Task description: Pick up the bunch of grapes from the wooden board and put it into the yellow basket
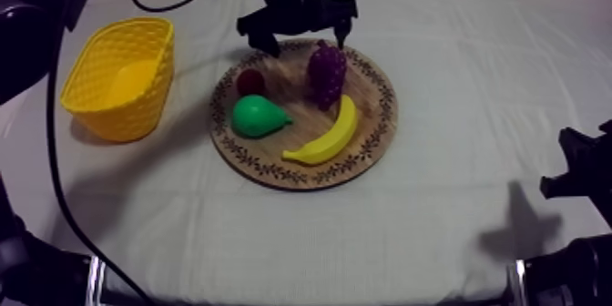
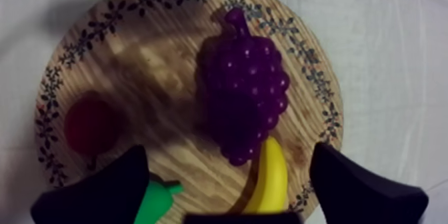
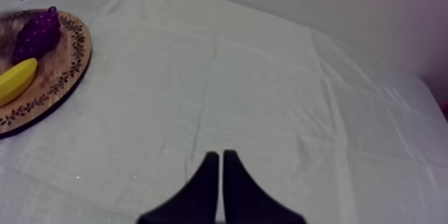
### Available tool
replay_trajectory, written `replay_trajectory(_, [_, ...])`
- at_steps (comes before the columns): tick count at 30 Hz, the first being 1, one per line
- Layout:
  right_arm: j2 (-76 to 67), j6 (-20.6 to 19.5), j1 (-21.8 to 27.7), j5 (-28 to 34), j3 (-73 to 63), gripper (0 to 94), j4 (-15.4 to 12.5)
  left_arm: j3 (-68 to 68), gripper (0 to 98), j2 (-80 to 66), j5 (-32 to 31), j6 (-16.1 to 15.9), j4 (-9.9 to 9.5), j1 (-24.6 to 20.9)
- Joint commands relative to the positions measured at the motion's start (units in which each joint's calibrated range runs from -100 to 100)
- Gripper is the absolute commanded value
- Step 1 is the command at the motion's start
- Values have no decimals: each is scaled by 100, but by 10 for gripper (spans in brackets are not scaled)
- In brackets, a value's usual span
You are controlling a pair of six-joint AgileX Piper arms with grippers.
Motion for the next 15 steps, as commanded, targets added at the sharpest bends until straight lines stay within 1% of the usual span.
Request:
replay_trajectory(1, [-2,-1,0,1,-1,5,0,-55,910,112,-39,-46,39,-14])
replay_trajectory(8, [-2,-1,0,1,-1,5,0,-334,911,482,-84,-161,123,-40])
replay_trajectory(15, [-2,-1,0,1,-1,5,0,-703,910,756,-89,-251,152,3])
